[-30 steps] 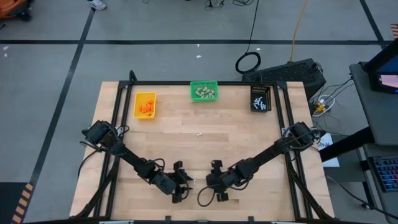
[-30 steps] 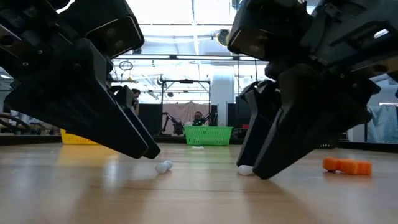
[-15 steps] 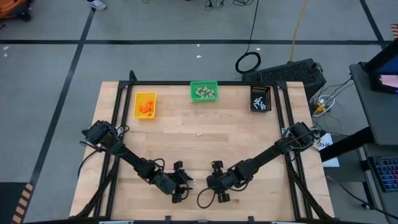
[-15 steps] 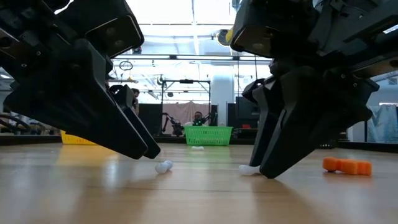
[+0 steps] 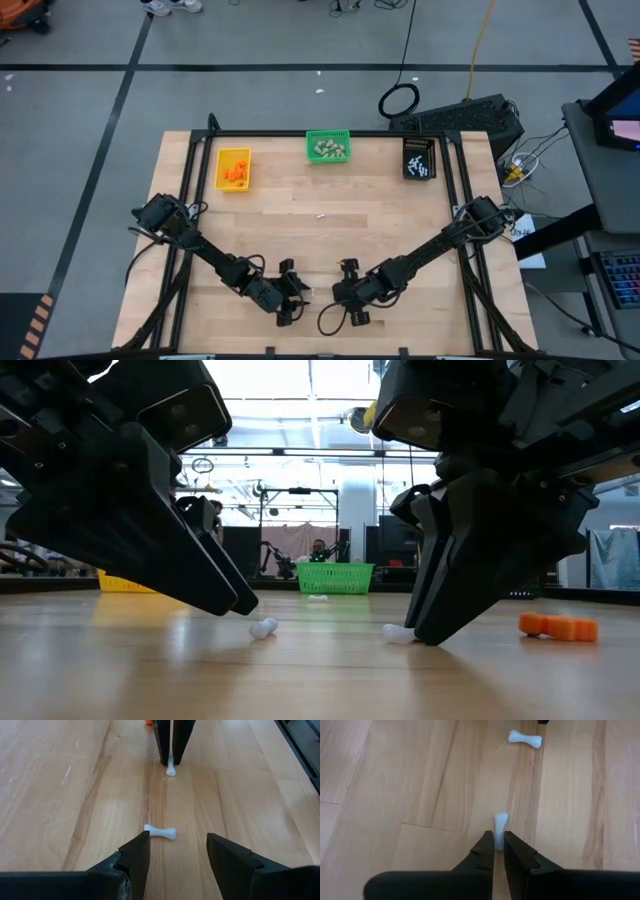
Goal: Sort Halloween decoration
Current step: Put the white bone toy into the black bin
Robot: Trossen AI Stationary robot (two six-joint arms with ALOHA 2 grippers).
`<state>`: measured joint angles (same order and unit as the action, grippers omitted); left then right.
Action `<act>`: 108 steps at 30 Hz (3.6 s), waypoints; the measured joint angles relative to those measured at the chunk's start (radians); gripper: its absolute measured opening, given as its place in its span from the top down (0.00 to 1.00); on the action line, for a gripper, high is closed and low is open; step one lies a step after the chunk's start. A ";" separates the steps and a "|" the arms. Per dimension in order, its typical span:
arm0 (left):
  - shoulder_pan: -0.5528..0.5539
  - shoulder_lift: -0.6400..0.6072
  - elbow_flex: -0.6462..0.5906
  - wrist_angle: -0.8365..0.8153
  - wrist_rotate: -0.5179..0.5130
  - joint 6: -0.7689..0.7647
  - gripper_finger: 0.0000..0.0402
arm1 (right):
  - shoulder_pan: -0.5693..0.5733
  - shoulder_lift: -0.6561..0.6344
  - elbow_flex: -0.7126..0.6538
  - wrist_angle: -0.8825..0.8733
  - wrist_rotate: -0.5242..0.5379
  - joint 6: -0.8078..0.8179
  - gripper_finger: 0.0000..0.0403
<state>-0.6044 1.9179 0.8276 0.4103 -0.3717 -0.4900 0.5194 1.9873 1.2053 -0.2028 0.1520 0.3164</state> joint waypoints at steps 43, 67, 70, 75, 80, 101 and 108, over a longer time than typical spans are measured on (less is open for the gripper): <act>-0.001 -0.001 0.000 0.043 -0.008 0.053 0.52 | 0.038 -0.446 -0.123 -0.073 0.047 -0.021 0.98; 0.018 -0.004 -0.001 0.190 -0.103 0.230 0.52 | -0.082 -0.485 -0.698 1.383 0.133 -0.476 0.98; 0.027 -0.004 0.000 0.227 -0.109 0.269 0.52 | -0.105 -0.485 -0.698 1.421 0.111 -0.500 0.98; 0.039 -0.004 0.000 0.281 -0.114 0.317 0.52 | -0.112 -0.486 -0.698 1.466 0.052 -0.512 0.98; 0.044 -0.004 0.000 0.317 -0.116 0.356 0.52 | -0.113 -0.486 -0.698 1.483 0.053 -0.489 0.98; 0.043 -0.004 0.000 0.343 -0.117 0.375 0.52 | -0.112 -0.486 -0.769 1.591 0.052 -0.466 0.98; 0.043 -0.004 0.000 0.343 -0.117 0.373 0.52 | -0.112 -0.486 -0.769 1.581 0.052 -0.639 0.98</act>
<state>-0.5610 1.9141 0.8272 0.7528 -0.4885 -0.1172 0.4072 1.5013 0.4358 1.3783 0.2043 -0.3230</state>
